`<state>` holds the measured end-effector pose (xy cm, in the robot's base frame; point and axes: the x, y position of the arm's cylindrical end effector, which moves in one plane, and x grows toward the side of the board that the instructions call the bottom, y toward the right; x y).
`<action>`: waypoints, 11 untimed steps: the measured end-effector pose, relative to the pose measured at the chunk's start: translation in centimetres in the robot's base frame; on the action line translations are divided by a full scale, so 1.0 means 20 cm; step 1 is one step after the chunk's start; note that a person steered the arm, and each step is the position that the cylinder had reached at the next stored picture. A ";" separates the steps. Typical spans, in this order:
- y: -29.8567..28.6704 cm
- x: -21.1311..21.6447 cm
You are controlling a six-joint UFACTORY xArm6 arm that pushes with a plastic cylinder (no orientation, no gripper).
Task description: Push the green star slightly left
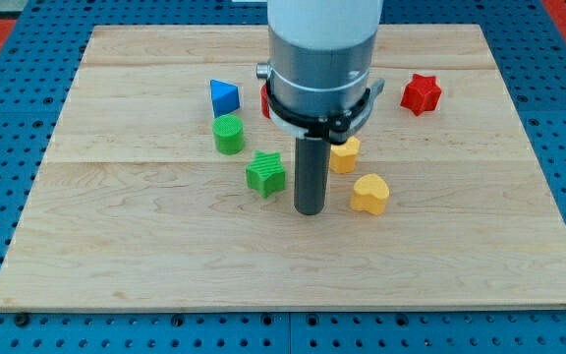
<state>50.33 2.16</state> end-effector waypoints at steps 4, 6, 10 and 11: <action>-0.33 0.08; 0.16 0.01; -0.26 -0.12; -0.26 -0.10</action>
